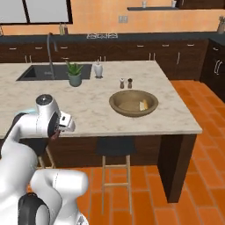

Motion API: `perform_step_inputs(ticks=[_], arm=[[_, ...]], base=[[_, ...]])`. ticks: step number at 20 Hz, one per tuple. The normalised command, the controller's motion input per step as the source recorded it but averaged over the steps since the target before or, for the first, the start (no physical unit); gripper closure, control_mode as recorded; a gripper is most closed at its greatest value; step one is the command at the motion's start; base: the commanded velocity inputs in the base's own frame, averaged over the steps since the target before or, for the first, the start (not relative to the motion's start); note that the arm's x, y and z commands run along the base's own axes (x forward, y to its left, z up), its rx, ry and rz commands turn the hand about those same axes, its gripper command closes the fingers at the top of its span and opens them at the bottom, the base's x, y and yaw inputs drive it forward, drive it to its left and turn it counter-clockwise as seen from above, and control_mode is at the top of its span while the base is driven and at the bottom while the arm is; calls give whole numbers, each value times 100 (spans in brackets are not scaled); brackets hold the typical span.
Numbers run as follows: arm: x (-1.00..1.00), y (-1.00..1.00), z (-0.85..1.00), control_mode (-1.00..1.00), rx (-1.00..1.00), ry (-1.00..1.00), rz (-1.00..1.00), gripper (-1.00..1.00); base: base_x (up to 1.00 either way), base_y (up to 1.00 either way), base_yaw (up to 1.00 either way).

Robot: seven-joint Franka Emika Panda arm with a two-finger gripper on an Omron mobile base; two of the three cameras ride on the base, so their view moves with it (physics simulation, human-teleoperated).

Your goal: Place one bun and one sausage from the bowl on each plate.

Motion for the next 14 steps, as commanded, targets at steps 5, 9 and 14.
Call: perform_step_inputs(ticks=[5,9,14], arm=[[0,0,0,100,0,0,0,100],[1,75,9,-100,3,-17,-2,100],[12,100,0,-100,1,-13,-7,100]], base=[[92,49,-2],[14,15,0],[0,0,0]])
